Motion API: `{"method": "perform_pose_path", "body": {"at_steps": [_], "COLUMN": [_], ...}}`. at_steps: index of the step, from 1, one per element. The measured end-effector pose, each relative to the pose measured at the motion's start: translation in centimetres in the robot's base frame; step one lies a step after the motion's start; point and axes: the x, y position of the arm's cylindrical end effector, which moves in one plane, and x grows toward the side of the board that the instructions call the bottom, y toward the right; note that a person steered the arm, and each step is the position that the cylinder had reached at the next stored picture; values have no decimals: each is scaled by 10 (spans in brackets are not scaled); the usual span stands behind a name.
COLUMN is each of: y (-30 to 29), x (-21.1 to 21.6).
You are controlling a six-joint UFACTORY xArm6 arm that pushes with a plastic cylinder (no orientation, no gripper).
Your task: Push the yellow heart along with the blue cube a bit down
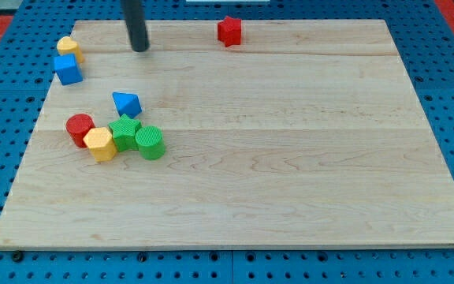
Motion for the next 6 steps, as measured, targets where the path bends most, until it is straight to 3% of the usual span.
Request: {"method": "perform_pose_path", "body": {"at_steps": [1, 2, 3, 4, 5, 6], "y": [-61, -126, -124, -61, -61, -65], "x": [-5, -40, -19, 18, 54, 54]}}
